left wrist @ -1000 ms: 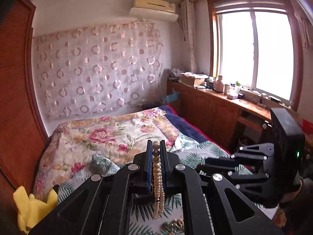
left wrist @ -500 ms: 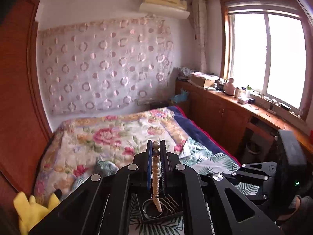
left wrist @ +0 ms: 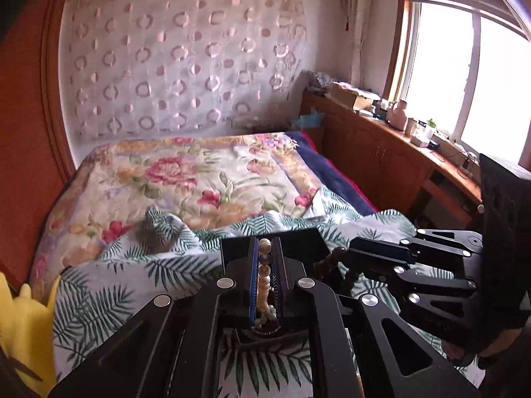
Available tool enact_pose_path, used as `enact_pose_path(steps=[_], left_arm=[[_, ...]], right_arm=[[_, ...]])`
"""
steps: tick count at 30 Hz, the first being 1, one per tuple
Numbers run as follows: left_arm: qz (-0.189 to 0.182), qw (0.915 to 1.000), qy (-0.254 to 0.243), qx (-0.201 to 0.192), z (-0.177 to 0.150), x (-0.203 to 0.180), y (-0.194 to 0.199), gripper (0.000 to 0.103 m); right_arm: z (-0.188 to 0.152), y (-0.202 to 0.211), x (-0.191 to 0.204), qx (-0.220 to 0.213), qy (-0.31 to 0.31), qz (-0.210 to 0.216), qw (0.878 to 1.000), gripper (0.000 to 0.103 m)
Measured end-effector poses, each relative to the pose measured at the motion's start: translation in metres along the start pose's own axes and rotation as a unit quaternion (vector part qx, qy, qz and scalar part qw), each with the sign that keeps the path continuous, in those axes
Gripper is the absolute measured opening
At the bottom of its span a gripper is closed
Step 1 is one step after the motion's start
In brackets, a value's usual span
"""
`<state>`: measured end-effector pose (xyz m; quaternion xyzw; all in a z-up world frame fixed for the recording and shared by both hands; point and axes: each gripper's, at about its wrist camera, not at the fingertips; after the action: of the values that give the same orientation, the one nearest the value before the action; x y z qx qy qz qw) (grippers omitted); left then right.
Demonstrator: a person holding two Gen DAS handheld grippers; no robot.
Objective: Organize jewelry
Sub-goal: 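Carry the pearl necklace and wooden bracelet into the black box and open both tools, then move both tools back to the remaining pearls and brooch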
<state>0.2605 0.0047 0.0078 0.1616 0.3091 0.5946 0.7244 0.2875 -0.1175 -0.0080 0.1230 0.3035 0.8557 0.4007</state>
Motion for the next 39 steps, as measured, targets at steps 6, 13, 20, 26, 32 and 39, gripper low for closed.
enact_pose_path(steps=[6, 13, 20, 26, 32, 39], left_arm=[[-0.003, 0.9999, 0.004, 0.011, -0.015, 0.006, -0.005, 0.007], [-0.005, 0.9999, -0.004, 0.010, -0.028, 0.005, 0.004, 0.033], [-0.007, 0.9999, -0.012, 0.002, -0.060, 0.007, 0.025, 0.072], [0.006, 0.9997, -0.025, -0.001, -0.091, 0.009, 0.040, 0.088], [-0.003, 0.9998, -0.009, 0.017, -0.124, 0.013, 0.052, 0.088], [-0.009, 0.9986, -0.011, 0.051, -0.156, 0.003, 0.055, 0.088]], right_arm=[[-0.007, -0.014, 0.000, 0.016, -0.012, 0.009, 1.000, 0.015], [-0.006, -0.008, 0.004, 0.011, -0.007, 0.011, 1.000, 0.037], [-0.022, 0.020, 0.013, 0.002, 0.004, 0.005, 1.000, 0.037], [-0.061, 0.042, 0.038, 0.020, 0.030, 0.011, 0.999, 0.037], [-0.100, 0.049, 0.056, 0.049, 0.042, 0.019, 0.998, 0.037], [-0.128, 0.061, 0.068, 0.060, 0.032, 0.019, 0.997, 0.037]])
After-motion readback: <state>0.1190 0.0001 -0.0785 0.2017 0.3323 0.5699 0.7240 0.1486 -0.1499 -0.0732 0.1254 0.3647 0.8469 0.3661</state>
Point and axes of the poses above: each gripper's, at about its wrist camera, not at the fingertips, and y roughly against the way its jaws point, x to its left, z to its top, and after that the axes turned 10 degrees about y, right-handed
